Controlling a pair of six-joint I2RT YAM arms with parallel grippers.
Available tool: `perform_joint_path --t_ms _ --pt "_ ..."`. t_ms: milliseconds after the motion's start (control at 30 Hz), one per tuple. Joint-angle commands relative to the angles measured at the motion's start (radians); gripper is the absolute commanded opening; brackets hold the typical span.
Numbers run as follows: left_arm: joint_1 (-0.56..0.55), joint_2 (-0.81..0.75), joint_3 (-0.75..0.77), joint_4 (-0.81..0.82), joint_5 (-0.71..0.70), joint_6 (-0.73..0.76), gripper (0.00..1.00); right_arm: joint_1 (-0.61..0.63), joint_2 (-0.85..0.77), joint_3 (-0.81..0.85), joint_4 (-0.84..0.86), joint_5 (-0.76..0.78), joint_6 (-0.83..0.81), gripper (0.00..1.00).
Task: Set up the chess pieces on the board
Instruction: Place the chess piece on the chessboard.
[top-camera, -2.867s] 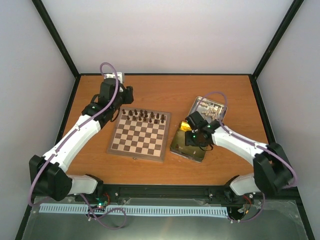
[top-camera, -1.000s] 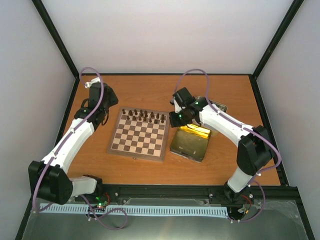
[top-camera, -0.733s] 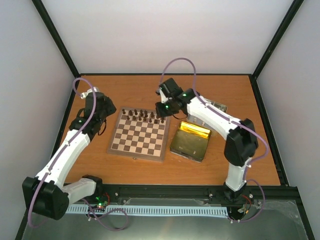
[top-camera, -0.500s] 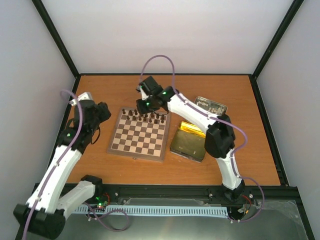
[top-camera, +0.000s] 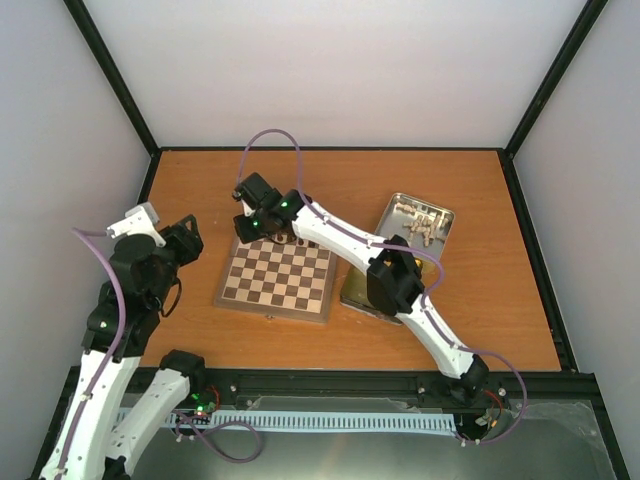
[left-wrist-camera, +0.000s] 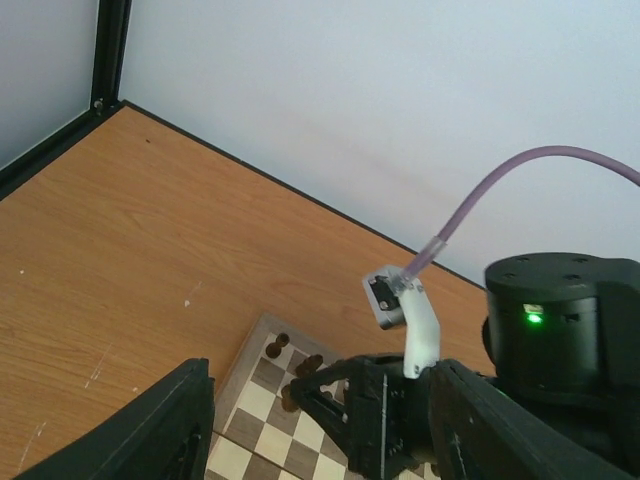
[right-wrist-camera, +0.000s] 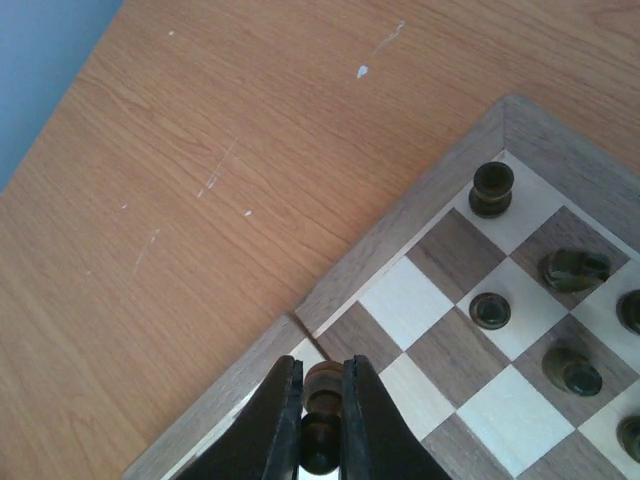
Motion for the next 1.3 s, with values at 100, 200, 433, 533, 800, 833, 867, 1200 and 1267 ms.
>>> perform_joint_path --t_ms 100,200,433,533,800,833,867,1200,1267 --pt "0.007 -0.035 -0.018 -0.017 0.043 0.011 0.60 0.012 0.063 0.046 0.066 0.121 -0.032 0.04" --pt "0.007 -0.038 -0.035 -0.012 0.046 0.005 0.60 0.011 0.088 0.045 0.110 0.155 -0.062 0.05" --pt "0.007 -0.019 -0.052 0.000 0.056 -0.003 0.60 0.012 0.122 0.042 0.199 0.167 -0.120 0.05" --pt "0.007 -0.014 -0.056 -0.004 0.061 -0.006 0.60 0.011 0.138 0.046 0.209 0.197 -0.128 0.06" --pt "0.007 -0.021 -0.076 -0.004 0.052 -0.013 0.60 0.013 0.173 0.050 0.204 0.235 -0.153 0.07" --pt "0.007 -0.021 -0.078 -0.003 0.051 -0.013 0.60 0.013 0.175 0.049 0.203 0.233 -0.155 0.07" --pt "0.007 -0.020 -0.079 -0.003 0.051 -0.014 0.60 0.013 0.176 0.050 0.202 0.230 -0.155 0.07" --pt "0.007 -0.019 -0.091 -0.005 0.048 -0.017 0.60 0.013 0.187 0.049 0.210 0.235 -0.168 0.13" --pt "0.007 -0.020 -0.091 -0.006 0.047 -0.016 0.60 0.013 0.189 0.050 0.214 0.234 -0.169 0.14"
